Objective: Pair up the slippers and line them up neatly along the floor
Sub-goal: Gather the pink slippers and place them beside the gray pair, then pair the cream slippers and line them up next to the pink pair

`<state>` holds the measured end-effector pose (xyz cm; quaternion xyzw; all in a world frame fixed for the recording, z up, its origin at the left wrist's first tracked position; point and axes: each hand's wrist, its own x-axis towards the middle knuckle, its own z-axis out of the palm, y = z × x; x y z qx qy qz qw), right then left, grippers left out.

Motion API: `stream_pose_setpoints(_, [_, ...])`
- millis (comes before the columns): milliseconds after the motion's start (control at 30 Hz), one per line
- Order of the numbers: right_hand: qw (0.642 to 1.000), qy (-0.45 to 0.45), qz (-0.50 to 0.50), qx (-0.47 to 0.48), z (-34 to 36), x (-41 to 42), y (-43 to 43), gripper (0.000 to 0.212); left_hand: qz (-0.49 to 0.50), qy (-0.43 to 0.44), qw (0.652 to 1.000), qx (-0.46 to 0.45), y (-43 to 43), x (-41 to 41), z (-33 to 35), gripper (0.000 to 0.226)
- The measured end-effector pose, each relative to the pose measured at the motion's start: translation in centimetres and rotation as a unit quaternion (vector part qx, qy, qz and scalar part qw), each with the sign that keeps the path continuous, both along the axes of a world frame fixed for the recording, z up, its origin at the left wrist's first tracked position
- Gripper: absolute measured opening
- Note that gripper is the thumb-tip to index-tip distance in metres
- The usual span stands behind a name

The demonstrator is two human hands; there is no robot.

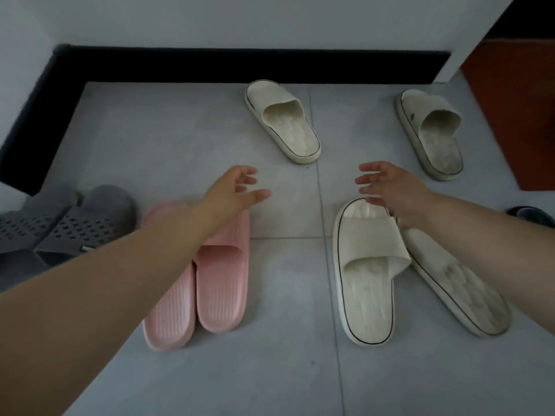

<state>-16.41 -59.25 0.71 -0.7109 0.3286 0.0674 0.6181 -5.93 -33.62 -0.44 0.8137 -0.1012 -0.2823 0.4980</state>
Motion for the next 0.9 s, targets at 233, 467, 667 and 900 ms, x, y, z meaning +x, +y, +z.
stream_pose_setpoints(233, [0.998, 0.026, 0.055, -0.001, 0.5, -5.3, -4.3, 0.043, -0.075, -0.136, 0.970, 0.189, -8.0, 4.8, -0.6, 0.059])
stream_pose_setpoints(467, [0.904, 0.118, 0.325, -0.251, -1.3, -9.5, -3.9, 0.103, -0.072, -0.191, 0.931, 0.303, -12.7, 8.0, -3.1, 0.077])
stream_pose_setpoints(667, [0.920, 0.093, 0.275, -0.262, -1.9, -9.1, -3.9, 0.096, -0.081, -0.213, 0.914, 0.336, -13.7, 10.8, -2.4, 0.073])
stream_pose_setpoints(900, [0.889, 0.076, 0.338, -0.298, -1.5, -8.1, -3.6, 0.098, -0.106, -0.160, 0.941, 0.278, -13.0, 12.4, -2.5, 0.062])
